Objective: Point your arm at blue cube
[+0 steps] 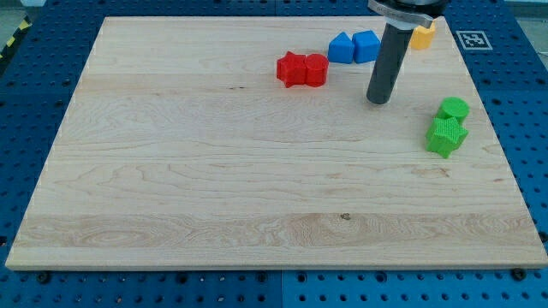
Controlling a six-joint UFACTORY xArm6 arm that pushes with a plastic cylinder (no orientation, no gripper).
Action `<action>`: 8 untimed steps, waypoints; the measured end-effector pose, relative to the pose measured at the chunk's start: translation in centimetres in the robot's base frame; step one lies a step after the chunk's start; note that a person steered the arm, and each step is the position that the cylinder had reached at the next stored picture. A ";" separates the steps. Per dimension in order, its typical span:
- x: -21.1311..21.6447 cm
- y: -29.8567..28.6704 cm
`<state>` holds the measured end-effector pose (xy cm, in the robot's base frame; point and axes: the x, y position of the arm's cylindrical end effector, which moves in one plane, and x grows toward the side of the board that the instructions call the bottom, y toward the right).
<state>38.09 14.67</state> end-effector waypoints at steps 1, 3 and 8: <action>-1.3 -0.3; -5.0 1.5; -14.4 4.8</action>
<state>23.71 19.48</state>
